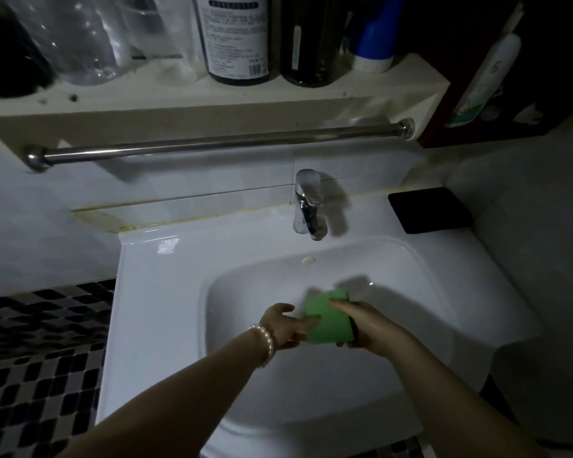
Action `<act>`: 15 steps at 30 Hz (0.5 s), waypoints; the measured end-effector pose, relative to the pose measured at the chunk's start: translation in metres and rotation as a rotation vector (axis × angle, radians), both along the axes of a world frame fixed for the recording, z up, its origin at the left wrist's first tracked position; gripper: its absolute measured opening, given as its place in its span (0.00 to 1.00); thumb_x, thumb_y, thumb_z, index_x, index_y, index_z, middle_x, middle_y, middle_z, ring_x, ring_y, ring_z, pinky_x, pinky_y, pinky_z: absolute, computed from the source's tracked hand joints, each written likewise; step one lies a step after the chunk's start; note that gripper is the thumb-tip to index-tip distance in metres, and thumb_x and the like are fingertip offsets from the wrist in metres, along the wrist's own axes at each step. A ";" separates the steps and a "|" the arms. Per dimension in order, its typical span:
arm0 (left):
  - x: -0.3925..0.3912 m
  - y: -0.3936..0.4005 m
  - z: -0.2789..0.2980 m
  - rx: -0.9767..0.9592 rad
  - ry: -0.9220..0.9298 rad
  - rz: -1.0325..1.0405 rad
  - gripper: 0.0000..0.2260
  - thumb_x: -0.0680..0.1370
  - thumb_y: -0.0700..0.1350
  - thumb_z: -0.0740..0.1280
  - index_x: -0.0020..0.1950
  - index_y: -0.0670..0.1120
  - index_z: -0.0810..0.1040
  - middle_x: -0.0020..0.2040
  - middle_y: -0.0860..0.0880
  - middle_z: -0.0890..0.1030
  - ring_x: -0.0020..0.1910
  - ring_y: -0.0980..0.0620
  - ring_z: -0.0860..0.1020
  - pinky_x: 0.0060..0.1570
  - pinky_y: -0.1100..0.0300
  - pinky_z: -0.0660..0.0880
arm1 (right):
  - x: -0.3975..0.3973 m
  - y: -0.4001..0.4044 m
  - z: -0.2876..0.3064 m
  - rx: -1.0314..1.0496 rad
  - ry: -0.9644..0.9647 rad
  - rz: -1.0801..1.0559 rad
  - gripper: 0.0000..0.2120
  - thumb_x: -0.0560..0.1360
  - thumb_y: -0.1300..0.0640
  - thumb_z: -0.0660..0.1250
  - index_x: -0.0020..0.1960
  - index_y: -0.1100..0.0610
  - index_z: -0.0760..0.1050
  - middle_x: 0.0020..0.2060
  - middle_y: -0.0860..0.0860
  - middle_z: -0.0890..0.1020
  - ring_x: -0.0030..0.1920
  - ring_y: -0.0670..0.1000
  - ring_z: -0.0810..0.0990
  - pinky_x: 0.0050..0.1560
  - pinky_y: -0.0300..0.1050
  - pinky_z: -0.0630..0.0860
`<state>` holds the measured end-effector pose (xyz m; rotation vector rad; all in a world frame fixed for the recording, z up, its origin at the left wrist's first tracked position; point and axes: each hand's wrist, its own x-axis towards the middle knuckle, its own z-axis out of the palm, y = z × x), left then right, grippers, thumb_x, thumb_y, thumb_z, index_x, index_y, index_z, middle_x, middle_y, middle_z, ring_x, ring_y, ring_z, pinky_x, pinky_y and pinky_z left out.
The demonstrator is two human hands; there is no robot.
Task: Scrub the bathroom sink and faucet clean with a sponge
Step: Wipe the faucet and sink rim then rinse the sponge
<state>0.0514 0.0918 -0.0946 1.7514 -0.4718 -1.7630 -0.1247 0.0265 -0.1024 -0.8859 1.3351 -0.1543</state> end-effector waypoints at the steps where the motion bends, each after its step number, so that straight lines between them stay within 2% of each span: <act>1: 0.002 0.000 0.002 -0.006 -0.081 -0.047 0.31 0.72 0.51 0.72 0.70 0.41 0.65 0.49 0.43 0.82 0.38 0.51 0.80 0.35 0.63 0.75 | 0.002 -0.001 -0.001 0.006 0.001 -0.031 0.17 0.72 0.47 0.69 0.56 0.57 0.79 0.41 0.54 0.84 0.36 0.53 0.81 0.34 0.41 0.73; 2: 0.003 0.001 0.003 -0.023 -0.197 -0.133 0.29 0.74 0.56 0.68 0.67 0.39 0.69 0.48 0.42 0.83 0.39 0.50 0.80 0.37 0.64 0.76 | 0.004 -0.003 -0.002 -0.015 0.024 -0.083 0.16 0.72 0.51 0.69 0.57 0.58 0.78 0.44 0.55 0.83 0.40 0.54 0.81 0.36 0.42 0.74; 4: 0.011 0.006 0.001 -0.047 -0.583 -0.489 0.27 0.74 0.66 0.60 0.56 0.45 0.80 0.52 0.45 0.83 0.52 0.48 0.79 0.52 0.60 0.73 | 0.009 -0.010 -0.007 -0.148 0.176 -0.190 0.17 0.71 0.55 0.72 0.57 0.61 0.78 0.48 0.58 0.82 0.48 0.58 0.81 0.43 0.46 0.76; 5: 0.014 0.008 -0.001 -0.053 -0.777 -0.682 0.27 0.73 0.68 0.58 0.54 0.48 0.81 0.58 0.47 0.80 0.61 0.47 0.74 0.61 0.56 0.68 | 0.011 -0.013 -0.009 -0.234 0.282 -0.222 0.17 0.70 0.56 0.73 0.56 0.63 0.78 0.48 0.59 0.82 0.49 0.59 0.80 0.46 0.48 0.76; 6: 0.016 0.011 -0.002 -0.072 -0.877 -0.809 0.26 0.72 0.69 0.59 0.57 0.52 0.80 0.66 0.51 0.74 0.68 0.46 0.66 0.67 0.51 0.61 | 0.013 -0.015 -0.009 -0.293 0.359 -0.237 0.17 0.69 0.58 0.74 0.54 0.65 0.78 0.48 0.60 0.81 0.50 0.59 0.80 0.47 0.48 0.75; 8: 0.021 0.012 -0.002 -0.093 -0.843 -0.879 0.25 0.70 0.66 0.63 0.65 0.58 0.74 0.74 0.53 0.63 0.74 0.46 0.55 0.71 0.47 0.51 | 0.018 -0.018 -0.006 -0.324 0.388 -0.246 0.15 0.69 0.61 0.74 0.52 0.67 0.77 0.50 0.62 0.81 0.47 0.57 0.78 0.46 0.46 0.72; 9: 0.024 0.013 -0.002 -0.101 -0.767 -0.871 0.26 0.71 0.63 0.66 0.68 0.58 0.71 0.75 0.52 0.61 0.74 0.46 0.55 0.72 0.50 0.53 | 0.020 -0.019 -0.004 -0.323 0.378 -0.242 0.14 0.69 0.62 0.73 0.52 0.67 0.76 0.50 0.63 0.81 0.46 0.56 0.77 0.44 0.45 0.72; 11: 0.028 0.011 -0.001 -0.089 -0.510 -0.727 0.31 0.74 0.53 0.69 0.74 0.51 0.62 0.73 0.46 0.65 0.71 0.47 0.64 0.67 0.57 0.65 | 0.022 -0.021 0.002 -0.331 0.355 -0.260 0.12 0.70 0.63 0.72 0.50 0.65 0.73 0.51 0.63 0.79 0.46 0.56 0.77 0.37 0.44 0.72; 12: 0.029 0.011 0.000 -0.073 -0.367 -0.609 0.32 0.75 0.47 0.69 0.75 0.47 0.59 0.69 0.44 0.70 0.65 0.47 0.71 0.59 0.60 0.72 | 0.022 -0.023 0.005 -0.337 0.340 -0.284 0.13 0.70 0.63 0.72 0.51 0.64 0.72 0.51 0.63 0.79 0.47 0.57 0.77 0.36 0.44 0.73; 13: 0.030 0.008 0.004 -0.068 -0.255 -0.500 0.32 0.75 0.42 0.69 0.75 0.43 0.57 0.60 0.43 0.76 0.55 0.47 0.77 0.48 0.64 0.77 | 0.022 -0.025 0.008 -0.351 0.333 -0.312 0.14 0.70 0.63 0.72 0.53 0.64 0.71 0.51 0.63 0.78 0.48 0.58 0.77 0.39 0.47 0.75; 14: 0.032 0.005 0.009 -0.079 -0.194 -0.412 0.31 0.75 0.39 0.68 0.74 0.41 0.57 0.50 0.46 0.79 0.43 0.50 0.79 0.34 0.68 0.75 | 0.021 -0.027 0.010 -0.364 0.328 -0.343 0.16 0.70 0.63 0.72 0.55 0.65 0.71 0.52 0.62 0.78 0.50 0.60 0.77 0.44 0.50 0.77; 15: 0.033 0.001 0.014 -0.089 -0.172 -0.344 0.29 0.75 0.37 0.67 0.73 0.40 0.59 0.43 0.48 0.78 0.36 0.53 0.76 0.26 0.71 0.71 | 0.020 -0.029 0.014 -0.375 0.310 -0.378 0.16 0.71 0.63 0.72 0.55 0.65 0.72 0.52 0.62 0.78 0.51 0.60 0.78 0.48 0.52 0.77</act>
